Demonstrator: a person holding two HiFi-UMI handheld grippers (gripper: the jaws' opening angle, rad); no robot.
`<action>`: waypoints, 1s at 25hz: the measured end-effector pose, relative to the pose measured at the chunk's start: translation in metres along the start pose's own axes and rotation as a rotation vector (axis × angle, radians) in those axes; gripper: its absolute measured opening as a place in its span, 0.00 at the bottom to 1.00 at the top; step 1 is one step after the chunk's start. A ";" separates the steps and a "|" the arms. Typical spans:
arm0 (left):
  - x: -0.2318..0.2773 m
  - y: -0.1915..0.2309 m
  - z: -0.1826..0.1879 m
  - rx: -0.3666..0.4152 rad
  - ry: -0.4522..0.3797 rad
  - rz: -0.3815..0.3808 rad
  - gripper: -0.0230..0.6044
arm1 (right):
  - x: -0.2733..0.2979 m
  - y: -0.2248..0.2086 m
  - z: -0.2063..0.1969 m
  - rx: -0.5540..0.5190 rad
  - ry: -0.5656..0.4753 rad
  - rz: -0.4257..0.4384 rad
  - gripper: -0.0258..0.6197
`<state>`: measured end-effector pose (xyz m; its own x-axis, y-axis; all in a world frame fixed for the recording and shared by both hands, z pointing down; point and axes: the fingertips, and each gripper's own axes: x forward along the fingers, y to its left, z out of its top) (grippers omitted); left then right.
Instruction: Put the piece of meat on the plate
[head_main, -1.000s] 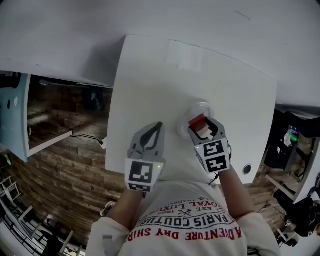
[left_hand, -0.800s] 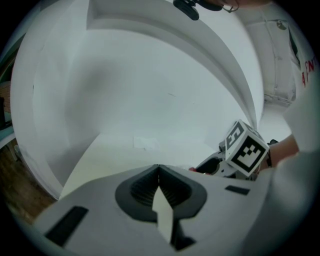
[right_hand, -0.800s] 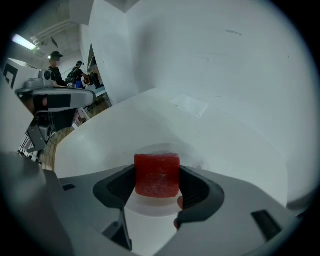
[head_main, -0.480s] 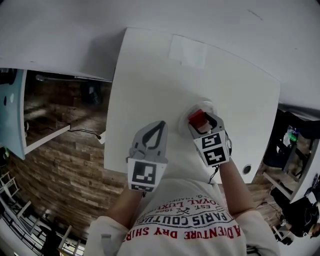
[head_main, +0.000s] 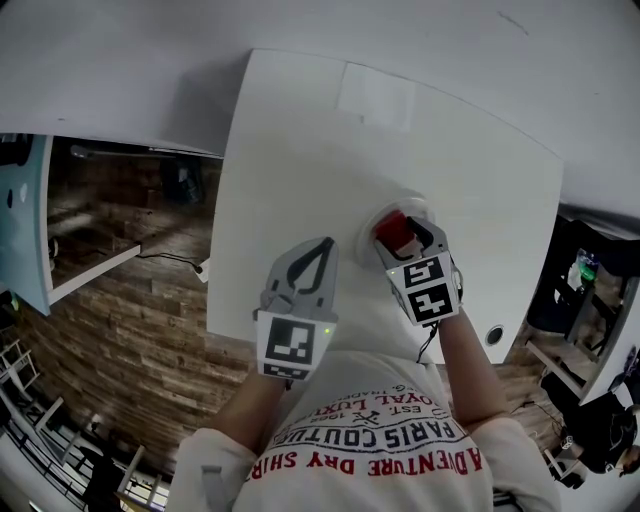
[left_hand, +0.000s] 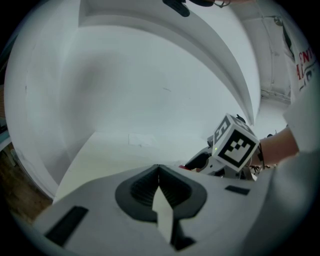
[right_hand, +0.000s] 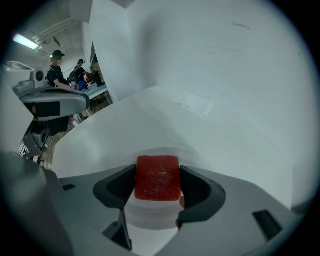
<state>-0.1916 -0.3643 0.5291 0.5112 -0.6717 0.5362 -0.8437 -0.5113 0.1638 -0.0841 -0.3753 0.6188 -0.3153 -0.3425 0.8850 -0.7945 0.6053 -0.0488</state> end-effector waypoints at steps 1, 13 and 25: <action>-0.001 -0.001 0.000 0.001 -0.001 -0.001 0.05 | 0.000 0.000 0.000 0.012 -0.004 -0.001 0.47; -0.017 -0.021 0.025 0.044 -0.050 -0.021 0.05 | -0.067 -0.008 0.035 0.106 -0.303 -0.116 0.30; -0.047 -0.065 0.087 0.150 -0.182 -0.058 0.05 | -0.194 -0.020 0.062 0.164 -0.713 -0.326 0.06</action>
<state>-0.1469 -0.3458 0.4213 0.5906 -0.7174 0.3695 -0.7852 -0.6165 0.0581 -0.0395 -0.3658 0.4193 -0.2658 -0.8941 0.3604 -0.9525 0.3012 0.0448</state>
